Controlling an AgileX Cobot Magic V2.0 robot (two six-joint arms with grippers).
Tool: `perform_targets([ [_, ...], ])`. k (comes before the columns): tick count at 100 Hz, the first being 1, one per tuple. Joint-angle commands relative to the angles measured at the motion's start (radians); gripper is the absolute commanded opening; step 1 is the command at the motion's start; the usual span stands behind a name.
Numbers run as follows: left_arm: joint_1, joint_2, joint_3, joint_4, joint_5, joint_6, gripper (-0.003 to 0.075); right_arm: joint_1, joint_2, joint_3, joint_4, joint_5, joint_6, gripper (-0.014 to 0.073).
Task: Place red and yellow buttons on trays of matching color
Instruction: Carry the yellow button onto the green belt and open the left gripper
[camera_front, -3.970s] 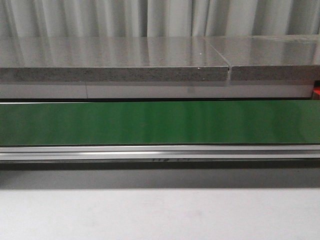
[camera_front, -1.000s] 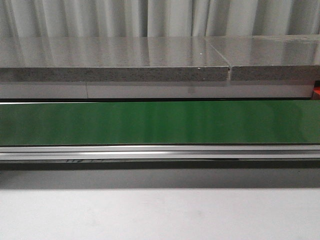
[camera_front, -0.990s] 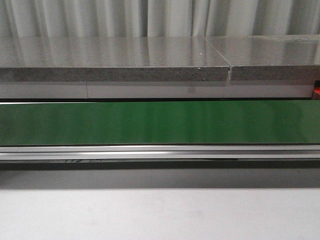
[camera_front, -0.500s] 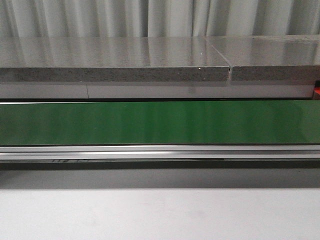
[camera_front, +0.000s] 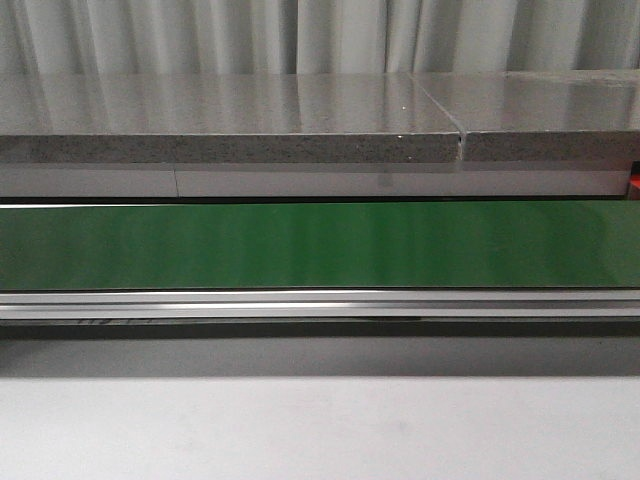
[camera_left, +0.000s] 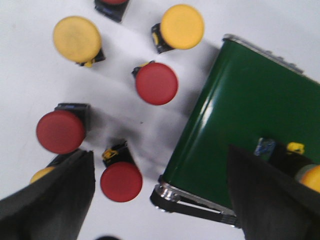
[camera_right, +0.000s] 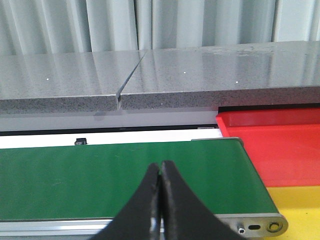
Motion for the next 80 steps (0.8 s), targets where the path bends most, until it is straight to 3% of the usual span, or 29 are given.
perform_targets([
  [1, 0.029, -0.054, 0.008, 0.007, 0.032, -0.005, 0.0533, -0.007, -0.013, -0.014, -0.01, -0.077, -0.002, -0.0065],
  [43, 0.143, -0.042, 0.096, 0.05, -0.033, 0.001, 0.0533, -0.007, -0.013, -0.014, -0.01, -0.077, -0.002, -0.0065],
  [80, 0.147, 0.052, 0.096, 0.043, -0.08, 0.025, 0.0533, -0.007, -0.013, -0.014, -0.01, -0.077, -0.002, -0.0065],
])
